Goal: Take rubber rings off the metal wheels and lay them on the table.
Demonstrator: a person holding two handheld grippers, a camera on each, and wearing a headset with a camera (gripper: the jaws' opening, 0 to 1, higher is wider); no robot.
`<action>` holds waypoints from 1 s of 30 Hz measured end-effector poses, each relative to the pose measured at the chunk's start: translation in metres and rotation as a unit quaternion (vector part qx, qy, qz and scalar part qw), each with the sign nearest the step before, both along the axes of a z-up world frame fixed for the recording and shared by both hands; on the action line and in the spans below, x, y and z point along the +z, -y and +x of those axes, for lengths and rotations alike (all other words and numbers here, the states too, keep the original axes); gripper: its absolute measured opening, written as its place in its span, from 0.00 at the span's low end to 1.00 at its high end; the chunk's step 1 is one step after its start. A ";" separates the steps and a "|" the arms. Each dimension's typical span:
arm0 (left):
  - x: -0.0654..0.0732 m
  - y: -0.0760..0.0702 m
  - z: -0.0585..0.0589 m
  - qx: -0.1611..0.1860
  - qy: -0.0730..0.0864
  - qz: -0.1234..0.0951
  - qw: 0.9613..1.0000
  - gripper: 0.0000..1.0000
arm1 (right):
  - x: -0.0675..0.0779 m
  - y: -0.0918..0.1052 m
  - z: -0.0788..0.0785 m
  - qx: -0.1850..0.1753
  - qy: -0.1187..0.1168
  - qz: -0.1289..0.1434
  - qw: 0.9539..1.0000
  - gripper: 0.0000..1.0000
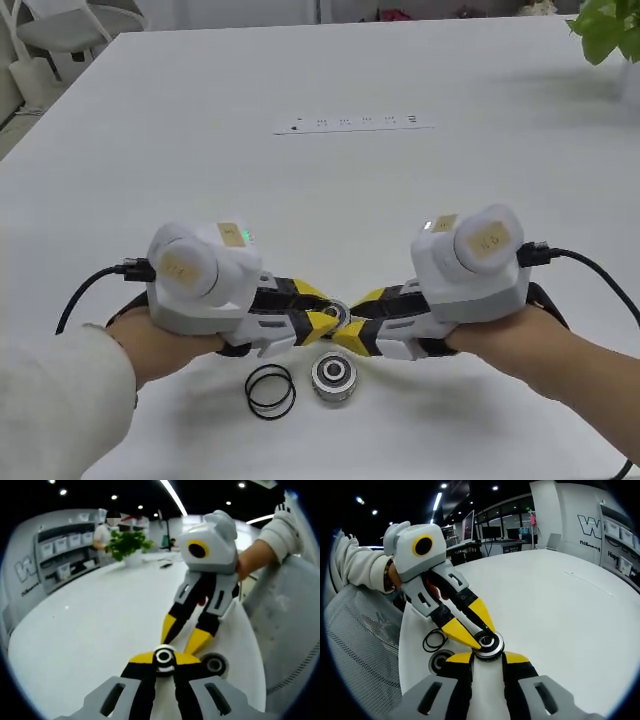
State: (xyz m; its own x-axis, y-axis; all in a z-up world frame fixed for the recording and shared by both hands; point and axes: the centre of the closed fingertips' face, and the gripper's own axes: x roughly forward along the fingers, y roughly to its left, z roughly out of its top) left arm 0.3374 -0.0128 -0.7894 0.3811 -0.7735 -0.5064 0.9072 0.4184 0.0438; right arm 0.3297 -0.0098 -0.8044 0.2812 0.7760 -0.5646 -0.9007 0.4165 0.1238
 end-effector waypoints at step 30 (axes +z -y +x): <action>0.001 -0.002 -0.005 0.007 -0.005 -0.011 1.000 0.14 | -0.002 0.009 0.004 -0.013 -0.013 -0.016 1.000 0.00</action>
